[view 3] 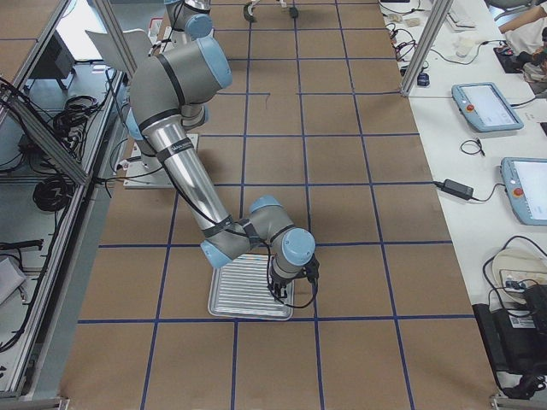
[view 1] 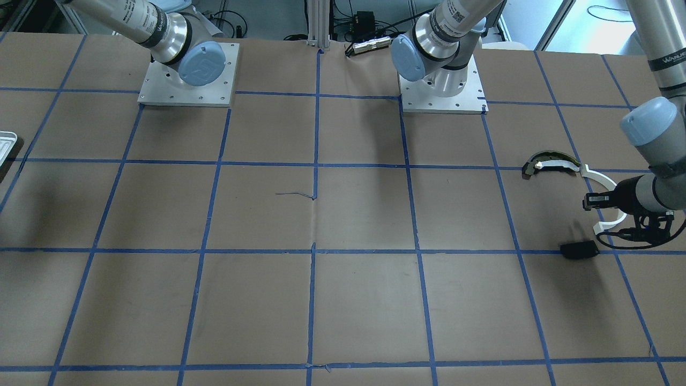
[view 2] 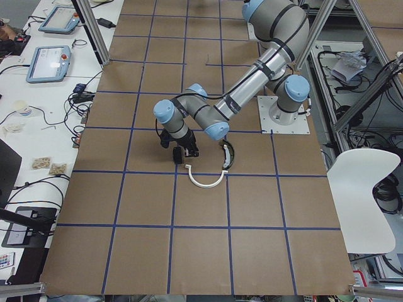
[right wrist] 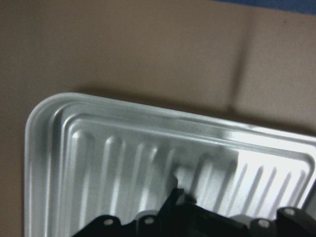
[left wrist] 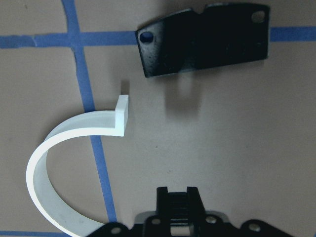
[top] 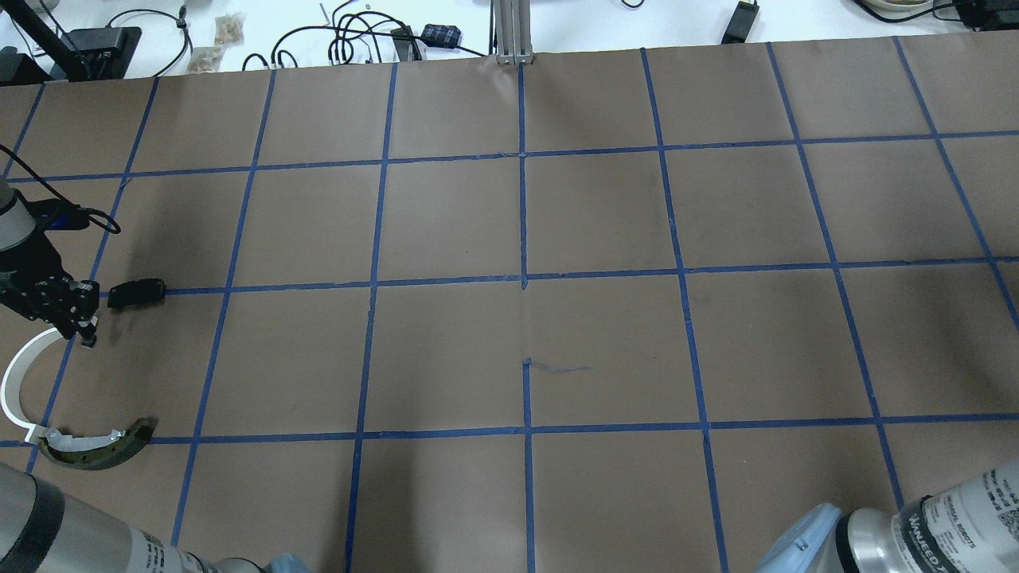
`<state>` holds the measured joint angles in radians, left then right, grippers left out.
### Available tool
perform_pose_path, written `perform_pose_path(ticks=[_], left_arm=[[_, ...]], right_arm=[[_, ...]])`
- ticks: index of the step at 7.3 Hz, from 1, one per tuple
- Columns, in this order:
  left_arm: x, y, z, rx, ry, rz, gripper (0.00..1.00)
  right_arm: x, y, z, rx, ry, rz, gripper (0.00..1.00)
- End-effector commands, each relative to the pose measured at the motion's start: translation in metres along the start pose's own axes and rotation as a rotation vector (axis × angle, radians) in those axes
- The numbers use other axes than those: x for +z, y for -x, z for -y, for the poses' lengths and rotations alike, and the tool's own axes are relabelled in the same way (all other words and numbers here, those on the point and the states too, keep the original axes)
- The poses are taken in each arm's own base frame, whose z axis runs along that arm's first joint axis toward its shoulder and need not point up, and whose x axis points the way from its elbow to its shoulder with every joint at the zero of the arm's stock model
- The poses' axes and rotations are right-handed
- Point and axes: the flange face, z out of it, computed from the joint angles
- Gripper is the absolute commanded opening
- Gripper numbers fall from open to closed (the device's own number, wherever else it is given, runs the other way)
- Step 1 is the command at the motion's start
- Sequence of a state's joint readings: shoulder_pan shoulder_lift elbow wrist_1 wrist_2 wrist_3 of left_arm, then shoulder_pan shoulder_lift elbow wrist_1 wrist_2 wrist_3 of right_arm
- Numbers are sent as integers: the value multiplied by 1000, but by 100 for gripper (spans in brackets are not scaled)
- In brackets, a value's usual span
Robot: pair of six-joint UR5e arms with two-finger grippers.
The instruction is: Place bearing gear from tray to pile
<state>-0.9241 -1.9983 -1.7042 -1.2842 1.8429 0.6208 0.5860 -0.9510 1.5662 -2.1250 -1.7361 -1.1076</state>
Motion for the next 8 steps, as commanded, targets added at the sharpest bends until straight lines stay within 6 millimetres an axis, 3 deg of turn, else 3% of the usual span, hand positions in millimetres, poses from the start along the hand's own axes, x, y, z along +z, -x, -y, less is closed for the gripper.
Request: perform_pose_path(ticks=[1, 2, 4, 6, 8], left_arm=[[-1, -3, -6, 7, 31, -21, 100], [-5, -5, -9, 9, 32, -21, 100], [-18, -15, -6, 17, 18, -28, 100], [-40, -42, -2, 22, -84, -108, 100], [-74, -73, -7, 50, -133, -64, 100]], right_arm=[[-3, -2, 0, -2, -1, -6, 24], [-3, -1, 1, -4, -9, -2, 39], [-4, -1, 2, -7, -17, 2, 53], [-8, -2, 1, -4, -18, -6, 55], [-8, -2, 1, -20, -21, -8, 54]])
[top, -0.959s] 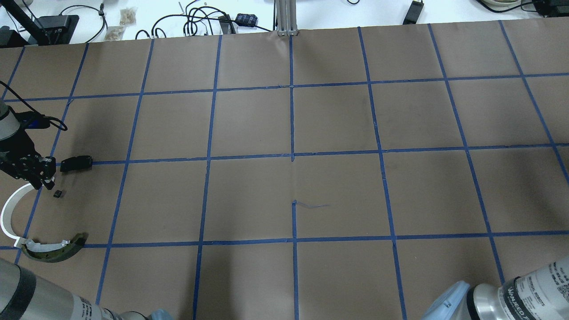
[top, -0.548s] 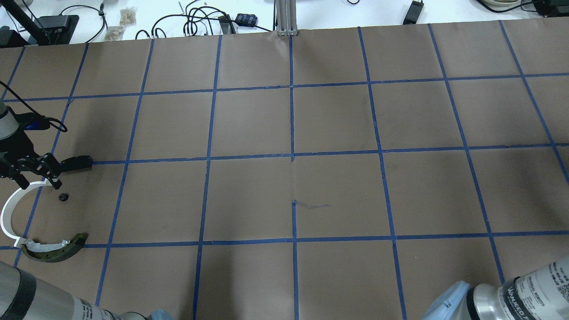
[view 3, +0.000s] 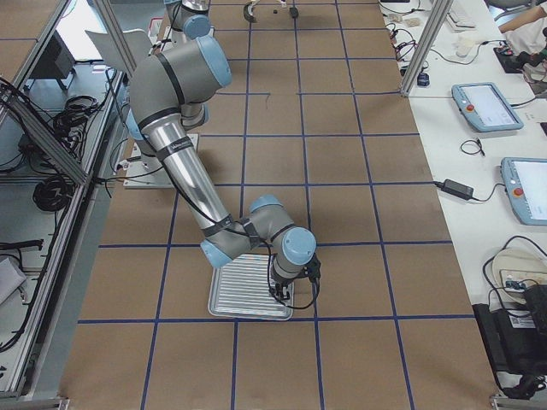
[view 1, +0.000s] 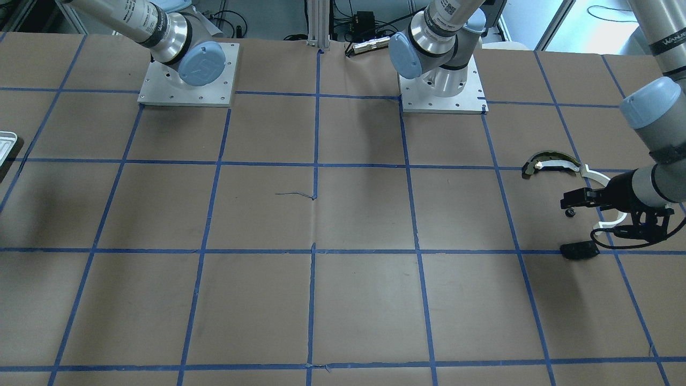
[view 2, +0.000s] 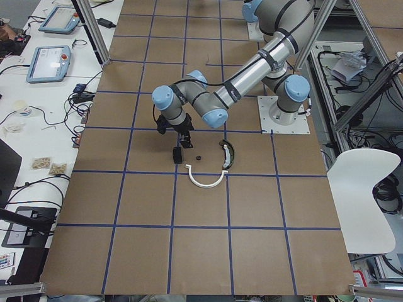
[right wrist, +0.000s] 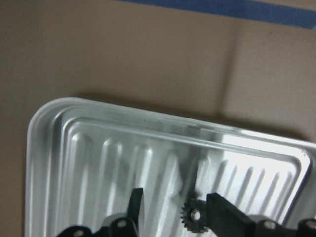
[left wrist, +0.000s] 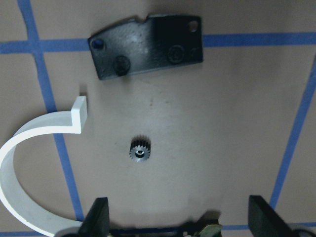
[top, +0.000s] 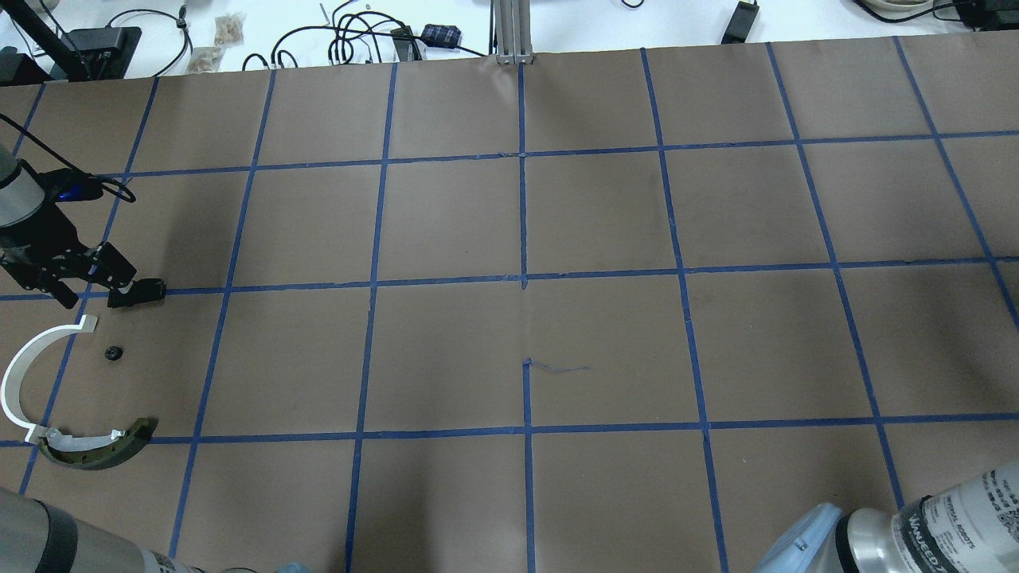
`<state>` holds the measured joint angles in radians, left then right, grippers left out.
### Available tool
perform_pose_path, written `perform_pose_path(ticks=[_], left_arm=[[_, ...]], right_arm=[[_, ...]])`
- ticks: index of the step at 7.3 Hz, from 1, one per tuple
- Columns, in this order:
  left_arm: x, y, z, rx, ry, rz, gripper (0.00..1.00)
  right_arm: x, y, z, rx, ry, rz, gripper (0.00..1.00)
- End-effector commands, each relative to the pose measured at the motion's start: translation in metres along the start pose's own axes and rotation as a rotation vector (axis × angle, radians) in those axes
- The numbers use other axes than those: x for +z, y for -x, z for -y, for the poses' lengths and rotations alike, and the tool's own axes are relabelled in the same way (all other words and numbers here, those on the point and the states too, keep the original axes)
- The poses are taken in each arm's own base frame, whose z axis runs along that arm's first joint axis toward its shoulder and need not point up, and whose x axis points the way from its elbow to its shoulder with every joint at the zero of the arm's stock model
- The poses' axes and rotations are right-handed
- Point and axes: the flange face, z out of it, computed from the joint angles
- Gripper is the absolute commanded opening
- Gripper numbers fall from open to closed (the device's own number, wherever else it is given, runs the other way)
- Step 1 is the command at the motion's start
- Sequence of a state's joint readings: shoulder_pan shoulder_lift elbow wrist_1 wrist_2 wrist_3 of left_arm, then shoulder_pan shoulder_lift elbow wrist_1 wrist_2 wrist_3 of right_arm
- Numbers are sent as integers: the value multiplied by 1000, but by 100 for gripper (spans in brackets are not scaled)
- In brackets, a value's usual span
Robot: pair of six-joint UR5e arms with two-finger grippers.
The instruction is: Place bearing gear from tray to pile
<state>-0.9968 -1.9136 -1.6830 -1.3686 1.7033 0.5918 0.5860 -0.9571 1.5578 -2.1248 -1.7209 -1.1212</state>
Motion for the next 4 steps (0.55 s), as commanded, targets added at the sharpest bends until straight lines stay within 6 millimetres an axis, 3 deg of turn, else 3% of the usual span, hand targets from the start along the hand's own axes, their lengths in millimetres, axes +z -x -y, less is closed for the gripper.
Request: perform_pose_path(ticks=[1, 4], left_arm=[[-30, -32, -3, 0, -51, 29, 100], [-37, -54, -2, 29, -55, 35, 100]], right_arm=[[-2, -2, -1, -35, -2, -8, 54], [-8, -14, -9, -49, -10, -26, 54]])
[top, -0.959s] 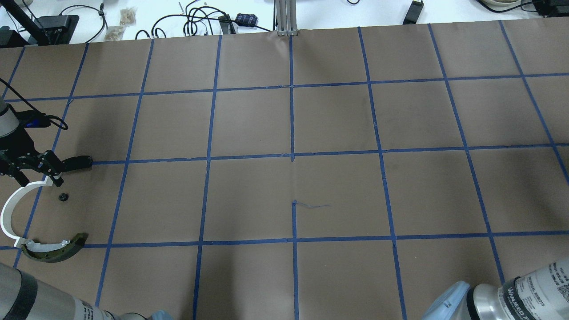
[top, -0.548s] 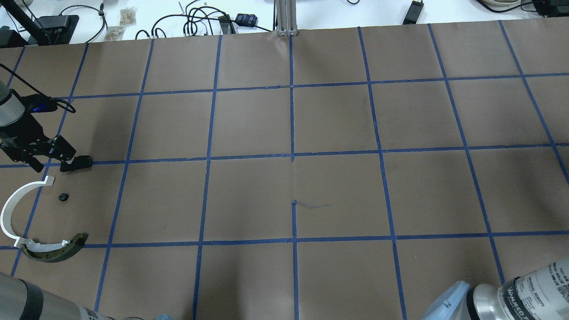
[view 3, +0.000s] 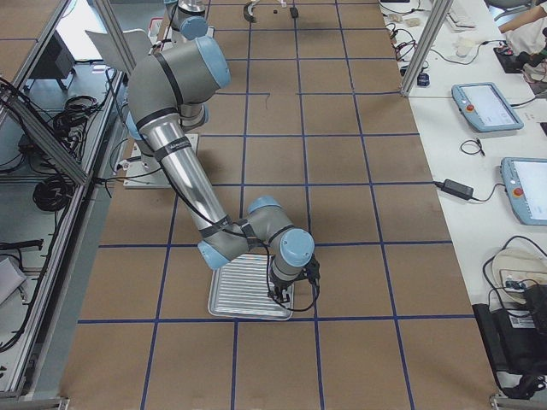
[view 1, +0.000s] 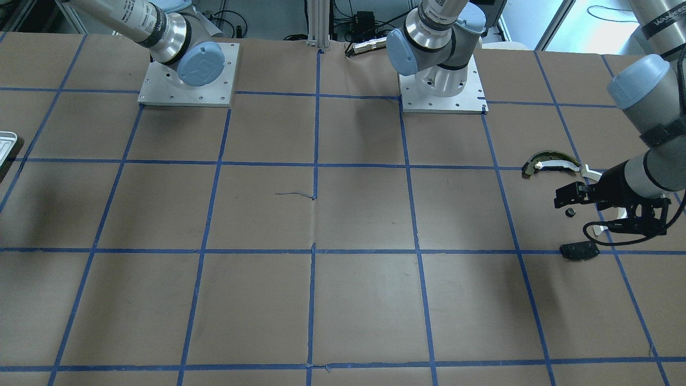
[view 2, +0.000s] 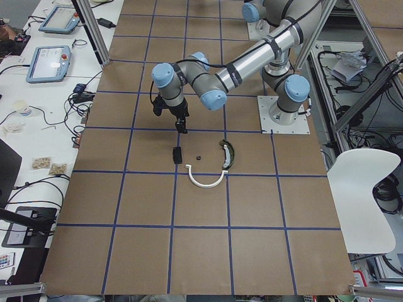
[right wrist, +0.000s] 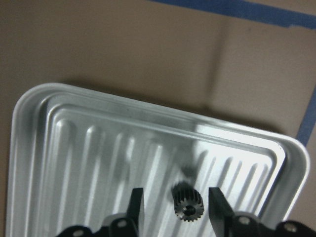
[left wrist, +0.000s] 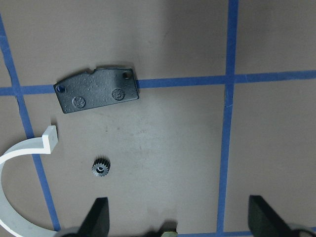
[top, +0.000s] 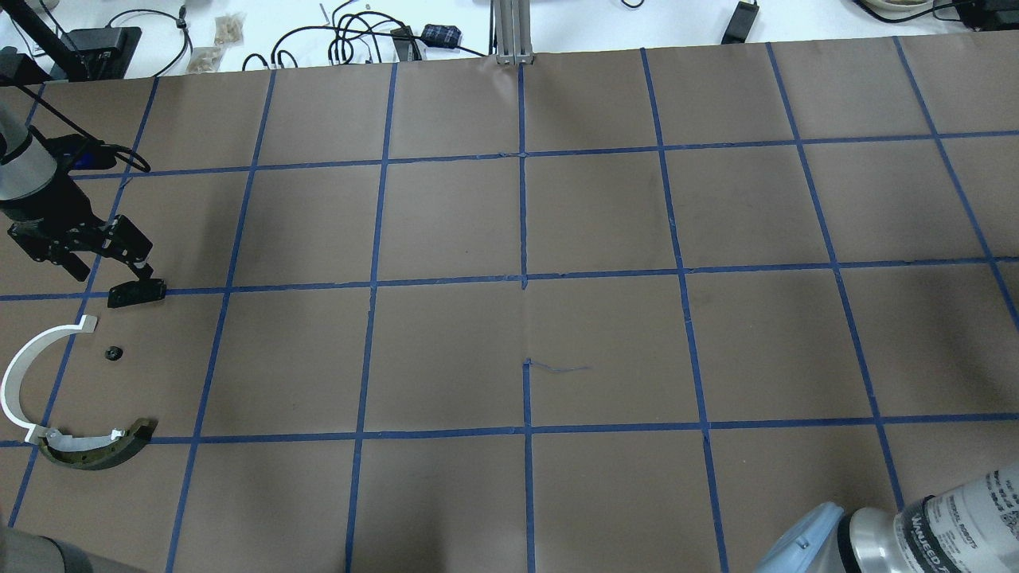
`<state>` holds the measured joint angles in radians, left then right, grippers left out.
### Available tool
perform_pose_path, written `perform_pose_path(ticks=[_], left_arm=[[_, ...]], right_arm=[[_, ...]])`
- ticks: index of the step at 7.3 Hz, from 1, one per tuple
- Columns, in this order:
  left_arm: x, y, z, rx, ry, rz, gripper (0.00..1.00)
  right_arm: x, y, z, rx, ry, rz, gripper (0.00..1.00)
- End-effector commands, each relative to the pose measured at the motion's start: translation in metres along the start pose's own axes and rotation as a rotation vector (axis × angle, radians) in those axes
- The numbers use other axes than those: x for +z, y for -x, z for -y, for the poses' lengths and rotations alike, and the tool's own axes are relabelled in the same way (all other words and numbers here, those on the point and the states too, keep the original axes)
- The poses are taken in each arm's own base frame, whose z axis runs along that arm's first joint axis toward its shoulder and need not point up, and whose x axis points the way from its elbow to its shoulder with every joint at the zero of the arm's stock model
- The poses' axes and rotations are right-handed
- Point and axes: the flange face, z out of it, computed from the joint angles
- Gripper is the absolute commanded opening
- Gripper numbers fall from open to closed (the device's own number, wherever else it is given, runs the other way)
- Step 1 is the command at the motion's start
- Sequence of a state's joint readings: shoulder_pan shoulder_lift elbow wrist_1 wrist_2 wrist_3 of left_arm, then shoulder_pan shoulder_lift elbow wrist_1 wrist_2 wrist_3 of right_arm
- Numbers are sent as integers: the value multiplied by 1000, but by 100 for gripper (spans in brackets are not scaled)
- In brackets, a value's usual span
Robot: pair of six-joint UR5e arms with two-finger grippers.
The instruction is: Place bearing gear from tray to pile
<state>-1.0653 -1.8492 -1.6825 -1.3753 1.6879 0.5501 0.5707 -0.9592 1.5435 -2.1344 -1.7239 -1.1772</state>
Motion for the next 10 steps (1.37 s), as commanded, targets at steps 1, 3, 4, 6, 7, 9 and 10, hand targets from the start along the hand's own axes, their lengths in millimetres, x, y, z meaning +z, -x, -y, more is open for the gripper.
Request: perform_pose_path(ticks=[1, 3, 4, 6, 7, 9, 10], left_arm=[[-2, -16, 3, 3, 3, -5, 100], [-1, -19, 3, -9, 7, -6, 100], [0, -19, 3, -8, 9, -9, 100], [2, -19, 4, -10, 11, -12, 100], [2, -19, 4, -10, 10, -13, 100], [4, -20, 5, -6, 14, -15, 100], [2, -32, 9, 11, 11, -10, 100]], right_arm=[[4, -1, -1, -50, -1, 2, 54], [8, 0, -1, -53, 3, 8, 52], [3, -2, -4, -56, 7, -2, 49], [14, -6, -10, -58, 3, 14, 49], [17, -7, -9, -59, 1, 9, 49], [21, -4, -10, -59, 4, 11, 43], [20, -4, -10, -60, 8, 8, 32]])
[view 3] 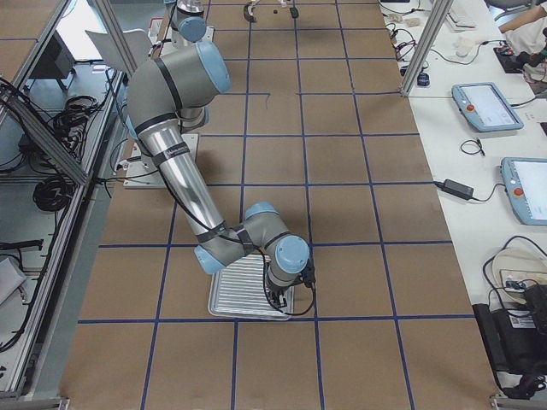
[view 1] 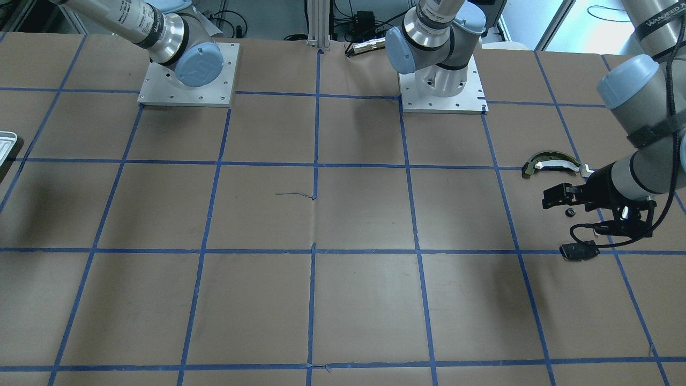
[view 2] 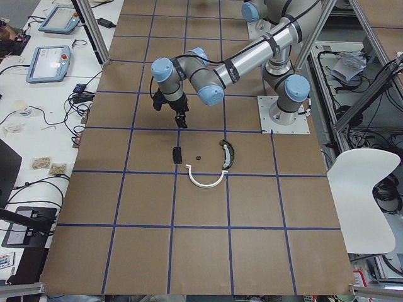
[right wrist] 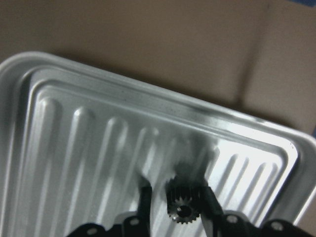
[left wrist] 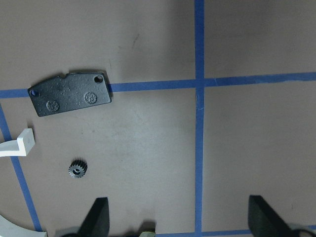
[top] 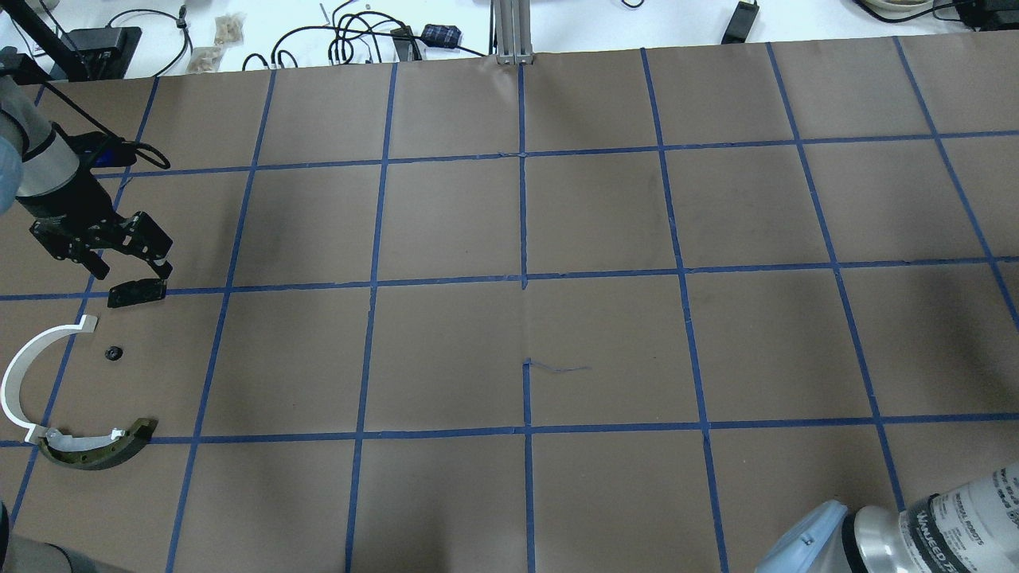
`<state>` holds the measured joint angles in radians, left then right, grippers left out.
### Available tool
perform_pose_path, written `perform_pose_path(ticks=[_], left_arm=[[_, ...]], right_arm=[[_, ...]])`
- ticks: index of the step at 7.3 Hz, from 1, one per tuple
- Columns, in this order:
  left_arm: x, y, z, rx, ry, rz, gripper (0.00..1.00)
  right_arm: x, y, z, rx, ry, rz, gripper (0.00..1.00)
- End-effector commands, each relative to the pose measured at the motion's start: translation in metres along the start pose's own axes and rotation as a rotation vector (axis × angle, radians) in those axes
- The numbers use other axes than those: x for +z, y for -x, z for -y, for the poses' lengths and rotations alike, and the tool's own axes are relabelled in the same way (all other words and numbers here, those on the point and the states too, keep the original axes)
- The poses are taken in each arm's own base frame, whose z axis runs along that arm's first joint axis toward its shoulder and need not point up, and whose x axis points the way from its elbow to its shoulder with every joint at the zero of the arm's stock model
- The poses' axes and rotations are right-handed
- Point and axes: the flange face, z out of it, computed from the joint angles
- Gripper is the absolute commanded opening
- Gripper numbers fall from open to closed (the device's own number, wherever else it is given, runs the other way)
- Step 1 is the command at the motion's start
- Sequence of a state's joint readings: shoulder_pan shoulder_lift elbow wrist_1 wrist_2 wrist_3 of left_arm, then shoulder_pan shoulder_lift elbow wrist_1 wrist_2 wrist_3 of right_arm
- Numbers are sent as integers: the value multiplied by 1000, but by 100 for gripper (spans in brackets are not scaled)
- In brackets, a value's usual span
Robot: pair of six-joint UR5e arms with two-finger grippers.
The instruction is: Place bearing gear from tray to pile
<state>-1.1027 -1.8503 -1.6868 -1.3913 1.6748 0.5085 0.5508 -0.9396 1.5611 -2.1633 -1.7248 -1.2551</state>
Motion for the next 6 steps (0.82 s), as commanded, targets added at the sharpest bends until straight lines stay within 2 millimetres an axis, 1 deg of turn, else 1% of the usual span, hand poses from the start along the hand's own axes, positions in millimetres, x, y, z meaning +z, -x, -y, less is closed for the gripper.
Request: perform_pose_path(ticks=[1, 2, 3, 4, 5, 6], left_arm=[[-6, -24, 5, -16, -10, 12, 100], [-16, -47, 8, -47, -48, -21, 100], [-29, -65, 4, -35, -79, -24, 100], [-45, -79, -2, -16, -106, -9, 100], [-57, -95, -8, 8, -129, 6, 100], [-63, -110, -9, 32, -144, 13, 100]], right_arm=[[-1, 0, -1, -1, 8, -4, 19], [-4, -1, -1, 3, 5, -11, 13], [-14, -3, -3, 6, 4, -30, 8], [-39, 2, -3, -5, 30, -59, 8], [-82, 33, 21, -55, 70, -84, 8], [-122, 69, 50, -102, 80, -121, 8]])
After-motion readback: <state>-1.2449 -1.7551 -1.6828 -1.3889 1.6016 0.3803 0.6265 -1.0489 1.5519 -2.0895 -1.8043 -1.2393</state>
